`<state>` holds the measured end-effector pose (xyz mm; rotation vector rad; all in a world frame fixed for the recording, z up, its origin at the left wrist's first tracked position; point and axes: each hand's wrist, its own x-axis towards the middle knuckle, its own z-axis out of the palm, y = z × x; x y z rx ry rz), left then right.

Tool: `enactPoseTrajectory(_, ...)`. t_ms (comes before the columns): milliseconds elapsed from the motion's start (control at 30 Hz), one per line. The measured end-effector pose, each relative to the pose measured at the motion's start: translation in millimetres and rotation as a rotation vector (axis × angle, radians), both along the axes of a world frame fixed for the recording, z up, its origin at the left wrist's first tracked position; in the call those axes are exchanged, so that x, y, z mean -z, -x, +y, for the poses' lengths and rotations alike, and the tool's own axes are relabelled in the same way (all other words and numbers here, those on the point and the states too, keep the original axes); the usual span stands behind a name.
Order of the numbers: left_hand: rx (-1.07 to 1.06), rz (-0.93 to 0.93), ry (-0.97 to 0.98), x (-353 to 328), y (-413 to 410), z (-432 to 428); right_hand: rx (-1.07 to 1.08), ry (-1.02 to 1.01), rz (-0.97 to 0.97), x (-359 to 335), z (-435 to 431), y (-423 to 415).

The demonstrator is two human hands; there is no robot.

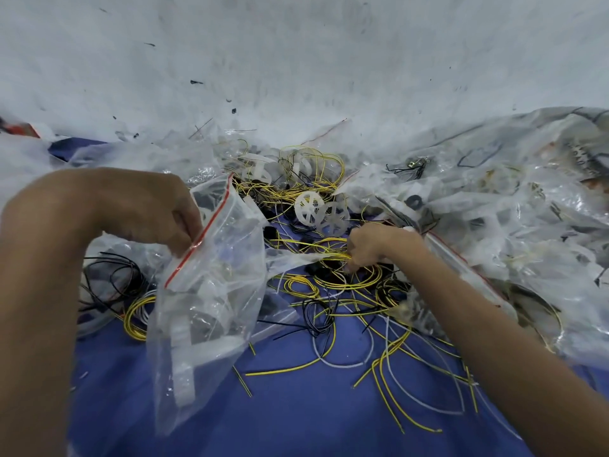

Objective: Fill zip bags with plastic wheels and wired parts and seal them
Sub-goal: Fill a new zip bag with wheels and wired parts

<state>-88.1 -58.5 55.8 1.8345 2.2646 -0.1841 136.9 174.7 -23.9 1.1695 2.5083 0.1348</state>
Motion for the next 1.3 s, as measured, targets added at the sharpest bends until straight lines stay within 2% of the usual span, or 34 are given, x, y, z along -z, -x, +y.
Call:
enactPoseTrajectory(67,-0.007,-0.026,-0.054,-0.4,-2.0,0.2,-0.023,-0.033,-0.013,5.3,-2.6,1.1)
enactPoseTrajectory(200,-0.023,-0.107,-0.078,-0.8,-4.8,-0.2,-0.017,-0.073,0.117,-3.4,1.7,-9.1)
enactPoseTrajectory(300,-0.001,-0.199,-0.098,-1.5,-5.2,4.2,-0.073,-0.163,0.339,-31.3,0.3,-25.7)
enactPoseTrajectory(500,0.068,-0.211,-0.118,0.4,-26.0,14.8,-0.250,-0.172,0.865,-73.8,-19.7,-52.6)
enactPoseTrajectory(600,0.067,-0.236,-0.105,1.1,-28.7,16.0,-0.269,-0.128,1.008,-75.3,-27.8,-53.4)
enactPoseTrajectory(767,0.030,-0.231,-0.149,-2.8,-14.7,4.8,-0.173,-0.177,1.265,-78.0,-30.5,-53.3)
enactPoseTrajectory(867,0.015,-0.292,-0.225,-3.7,-13.6,2.8,-0.123,-0.084,1.320,-69.0,-35.2,-44.8)
enactPoseTrajectory(1000,0.081,-0.274,-0.333,-1.9,-31.4,11.9,-0.112,-0.020,1.163,-46.2,-39.5,-34.3)
enactPoseTrajectory(1100,0.084,-0.263,-0.281,0.0,-40.6,17.5,-0.083,0.127,1.121,-31.5,-34.2,-35.4)
enactPoseTrajectory(1200,0.038,-0.252,-0.224,-0.3,-36.3,14.7,0.038,0.162,1.264,-28.6,-18.5,-43.2)
enactPoseTrajectory(1300,-0.011,-0.234,-0.240,-2.3,-25.6,9.7,0.164,0.021,1.481,-41.8,1.1,-53.4)
